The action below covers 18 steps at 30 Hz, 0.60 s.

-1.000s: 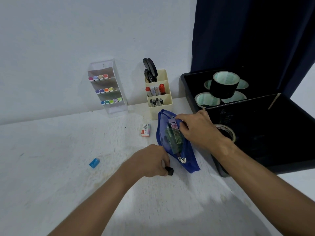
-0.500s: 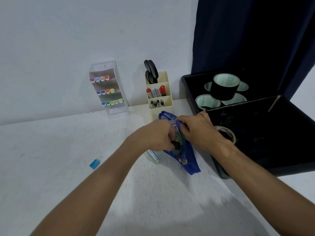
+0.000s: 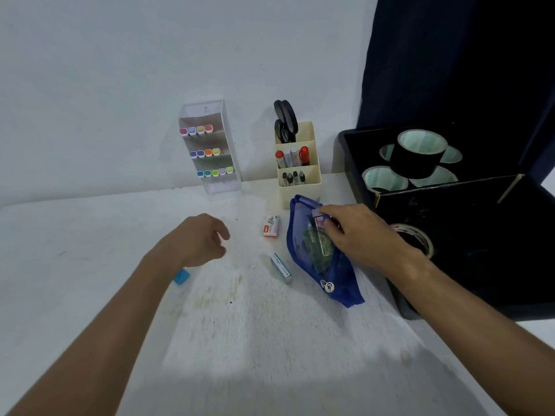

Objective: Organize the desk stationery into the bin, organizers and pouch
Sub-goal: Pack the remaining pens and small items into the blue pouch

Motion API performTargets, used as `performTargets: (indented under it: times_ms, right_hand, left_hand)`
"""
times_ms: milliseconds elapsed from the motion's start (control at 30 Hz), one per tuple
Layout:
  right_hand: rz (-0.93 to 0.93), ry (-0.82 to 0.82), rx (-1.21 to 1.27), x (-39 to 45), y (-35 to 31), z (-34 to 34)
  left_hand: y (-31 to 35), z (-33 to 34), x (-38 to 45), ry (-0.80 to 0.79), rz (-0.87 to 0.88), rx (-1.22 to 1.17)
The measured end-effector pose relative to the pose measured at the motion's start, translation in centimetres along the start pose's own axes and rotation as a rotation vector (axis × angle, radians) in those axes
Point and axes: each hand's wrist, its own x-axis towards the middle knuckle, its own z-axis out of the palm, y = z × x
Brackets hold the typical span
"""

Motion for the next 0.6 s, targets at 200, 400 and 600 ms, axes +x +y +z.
performTargets:
  times_ms: [200, 400, 600]
  right_hand:
    - [-0.018, -0.023, 0.03, 0.0, -0.5, 0.6]
    - [0.02, 0.036, 0.046, 0.2, -0.3, 0.8]
    - [0.074, 0.058, 0.02, 0.5, 0.1, 0.7]
  left_hand:
    - [-4.8, 1.4, -2.1, -0.06, -0.277, 0.149]
    - [-3.9, 2.2, -2.2, -0.036, -0.284, 0.162]
    - [4.7, 1.2, 0.4, 0.099, -0.049, -0.119]
